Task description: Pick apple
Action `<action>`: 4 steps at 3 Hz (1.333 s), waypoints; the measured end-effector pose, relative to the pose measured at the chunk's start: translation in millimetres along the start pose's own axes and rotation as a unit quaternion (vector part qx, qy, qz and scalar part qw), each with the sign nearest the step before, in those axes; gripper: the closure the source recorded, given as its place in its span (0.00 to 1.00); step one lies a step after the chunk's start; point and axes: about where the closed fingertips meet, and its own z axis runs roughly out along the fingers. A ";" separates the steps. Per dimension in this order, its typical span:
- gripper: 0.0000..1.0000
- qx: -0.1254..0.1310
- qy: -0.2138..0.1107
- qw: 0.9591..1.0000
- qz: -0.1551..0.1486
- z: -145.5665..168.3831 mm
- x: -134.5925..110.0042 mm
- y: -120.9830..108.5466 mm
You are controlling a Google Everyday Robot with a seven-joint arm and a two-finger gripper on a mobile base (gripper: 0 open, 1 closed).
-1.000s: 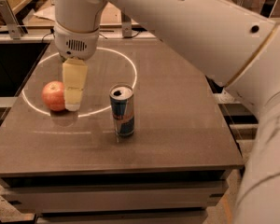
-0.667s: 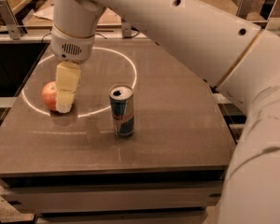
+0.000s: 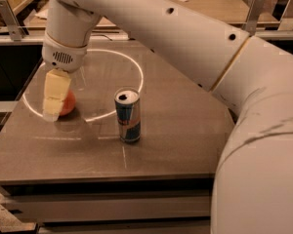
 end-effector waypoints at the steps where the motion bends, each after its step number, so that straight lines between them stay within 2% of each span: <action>1: 0.00 -0.011 -0.008 1.000 0.000 11.1 -8.3 1.9; 2: 0.00 0.009 -0.007 1.000 -0.022 20.1 -12.0 1.4; 3: 0.00 0.044 0.001 0.998 -0.054 20.9 -5.9 -11.8; 4: 0.00 0.060 0.007 0.995 -0.073 23.9 -2.9 -19.3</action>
Offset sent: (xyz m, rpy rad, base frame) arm -0.0005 0.0268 -0.0210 0.0248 -0.1287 0.0552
